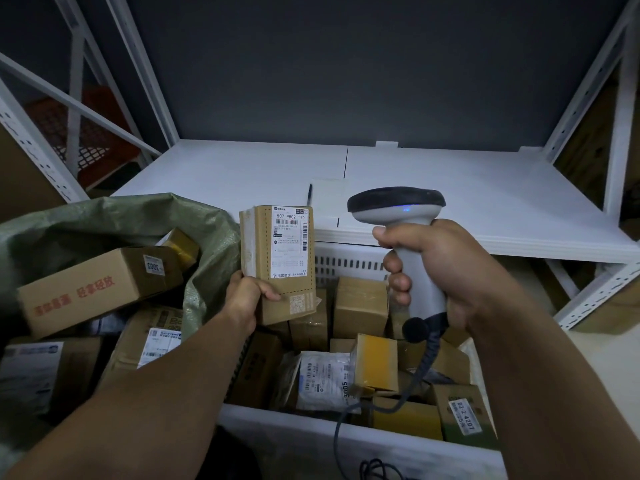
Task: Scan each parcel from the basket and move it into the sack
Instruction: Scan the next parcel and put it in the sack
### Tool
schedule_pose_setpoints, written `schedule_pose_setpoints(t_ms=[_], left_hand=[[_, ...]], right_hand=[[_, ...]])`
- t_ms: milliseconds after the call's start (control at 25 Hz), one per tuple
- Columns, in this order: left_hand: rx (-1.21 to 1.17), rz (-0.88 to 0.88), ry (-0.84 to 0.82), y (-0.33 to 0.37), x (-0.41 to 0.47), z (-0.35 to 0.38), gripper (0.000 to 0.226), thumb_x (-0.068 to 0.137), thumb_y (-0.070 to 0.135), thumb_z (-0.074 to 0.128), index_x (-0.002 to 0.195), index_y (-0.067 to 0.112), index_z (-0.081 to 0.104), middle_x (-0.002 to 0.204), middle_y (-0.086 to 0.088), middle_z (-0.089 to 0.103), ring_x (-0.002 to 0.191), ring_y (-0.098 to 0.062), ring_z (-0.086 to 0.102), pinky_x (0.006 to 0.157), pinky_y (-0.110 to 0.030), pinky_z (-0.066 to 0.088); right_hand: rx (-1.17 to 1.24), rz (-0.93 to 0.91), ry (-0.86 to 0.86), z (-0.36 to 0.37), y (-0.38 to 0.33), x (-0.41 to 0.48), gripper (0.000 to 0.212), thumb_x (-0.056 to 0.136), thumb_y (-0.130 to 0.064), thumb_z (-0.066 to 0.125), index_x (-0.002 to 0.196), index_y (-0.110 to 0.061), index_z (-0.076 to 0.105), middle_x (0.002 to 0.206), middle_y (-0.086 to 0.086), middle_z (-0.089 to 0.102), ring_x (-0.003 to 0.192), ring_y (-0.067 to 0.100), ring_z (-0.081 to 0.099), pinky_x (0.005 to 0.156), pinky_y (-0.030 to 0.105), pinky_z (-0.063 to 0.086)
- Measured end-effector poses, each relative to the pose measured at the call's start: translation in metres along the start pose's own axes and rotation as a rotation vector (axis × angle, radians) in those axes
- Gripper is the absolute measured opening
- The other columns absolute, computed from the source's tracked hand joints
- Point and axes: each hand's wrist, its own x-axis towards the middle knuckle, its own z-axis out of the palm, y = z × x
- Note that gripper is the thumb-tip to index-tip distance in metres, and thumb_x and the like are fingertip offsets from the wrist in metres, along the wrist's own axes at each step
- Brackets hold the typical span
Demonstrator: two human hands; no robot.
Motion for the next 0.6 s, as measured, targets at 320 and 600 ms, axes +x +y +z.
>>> schedule_pose_setpoints(t_ms=[320,600], left_hand=[[-0.003,-0.004,0.011,0.001,-0.001,0.005,0.106,0.032,0.001,0.071,0.134,0.022,0.054,0.12,-0.009,0.069,0.111,-0.036,0.063,0.089,-0.057,0.057],[-0.162,0.002,-0.09,0.026,-0.031,0.026,0.09,0.035,0.003,0.069,0.125,0.008,0.065,0.116,-0.013,0.074,0.11,-0.038,0.067,0.07,-0.042,0.061]], right_hand=[[0.002,-0.01,0.018,-0.004,-0.003,-0.004,0.017,0.092,-0.018,0.07,0.099,-0.005,0.062,0.062,0.007,0.053,0.046,0.017,0.046,0.045,0.027,0.042],[-0.015,-0.055,0.05,0.01,0.0,0.005,0.022,0.092,-0.02,0.072,0.102,-0.002,0.064,0.062,0.007,0.056,0.048,0.017,0.049,0.046,0.029,0.044]])
